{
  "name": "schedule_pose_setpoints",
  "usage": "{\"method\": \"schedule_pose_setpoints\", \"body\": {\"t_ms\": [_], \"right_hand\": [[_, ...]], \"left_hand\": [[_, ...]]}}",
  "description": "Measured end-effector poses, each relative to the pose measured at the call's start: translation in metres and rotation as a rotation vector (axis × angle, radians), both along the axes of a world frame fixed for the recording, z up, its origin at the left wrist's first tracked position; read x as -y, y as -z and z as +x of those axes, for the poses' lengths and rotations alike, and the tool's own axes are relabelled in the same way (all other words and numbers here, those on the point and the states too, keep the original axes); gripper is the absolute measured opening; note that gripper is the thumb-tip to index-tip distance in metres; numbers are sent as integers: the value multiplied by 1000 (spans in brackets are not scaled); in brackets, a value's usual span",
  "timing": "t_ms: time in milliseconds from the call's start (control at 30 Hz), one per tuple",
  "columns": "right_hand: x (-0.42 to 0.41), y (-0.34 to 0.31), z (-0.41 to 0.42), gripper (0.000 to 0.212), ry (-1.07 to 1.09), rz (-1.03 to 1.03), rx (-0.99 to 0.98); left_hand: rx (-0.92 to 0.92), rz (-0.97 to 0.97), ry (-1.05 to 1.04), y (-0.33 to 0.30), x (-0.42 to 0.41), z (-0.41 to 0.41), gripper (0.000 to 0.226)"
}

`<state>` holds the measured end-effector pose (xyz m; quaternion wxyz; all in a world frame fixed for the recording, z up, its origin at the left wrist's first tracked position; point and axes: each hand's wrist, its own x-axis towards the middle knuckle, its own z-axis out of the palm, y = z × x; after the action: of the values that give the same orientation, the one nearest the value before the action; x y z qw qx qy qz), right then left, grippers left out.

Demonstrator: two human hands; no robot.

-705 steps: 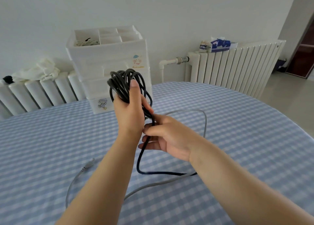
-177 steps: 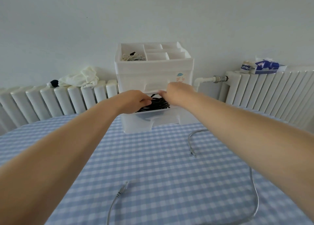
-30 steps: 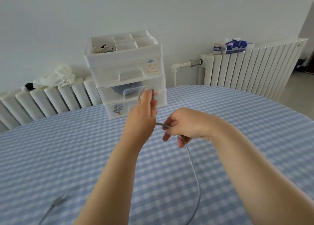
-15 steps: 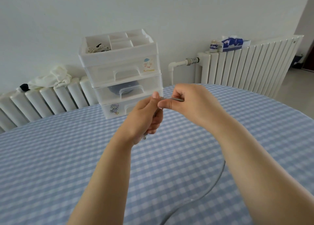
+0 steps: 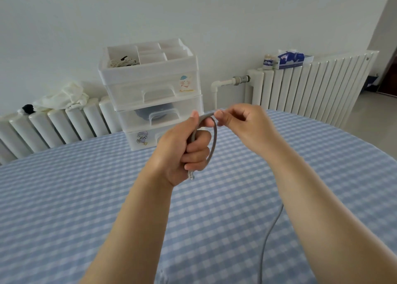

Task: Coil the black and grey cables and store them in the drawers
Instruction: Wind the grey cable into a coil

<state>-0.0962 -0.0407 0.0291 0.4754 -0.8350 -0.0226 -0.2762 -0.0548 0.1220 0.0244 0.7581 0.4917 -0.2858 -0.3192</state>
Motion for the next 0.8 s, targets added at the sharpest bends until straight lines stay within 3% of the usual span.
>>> {"method": "schedule_pose_setpoints", "body": {"t_ms": [67,167,300,400,600,700,800], "right_hand": [[-10,9,5,40,-22,36,-27],[-24,17,9,50,-76,147,-72],[-35,19,9,50,-188,453,-207],[-33,21,11,58,-74,282,-236],[-18,21,6,41,99,-197,-203],[-19,20,5,46,108,-229,-199],[-22,18,6,43,12,-51,-188]], "left_hand": [[-162,-117,68,2,3,1,33],[-320,-251,162,5,3,5,31],[-299,-245,88,4,3,6,35],[-165,-139,-27,2,4,5,35],[-163,35,-57,1,-3,11,37],[-88,124,-128,1,-3,10,43],[-120,50,-156,0,-2,8,40]]}}
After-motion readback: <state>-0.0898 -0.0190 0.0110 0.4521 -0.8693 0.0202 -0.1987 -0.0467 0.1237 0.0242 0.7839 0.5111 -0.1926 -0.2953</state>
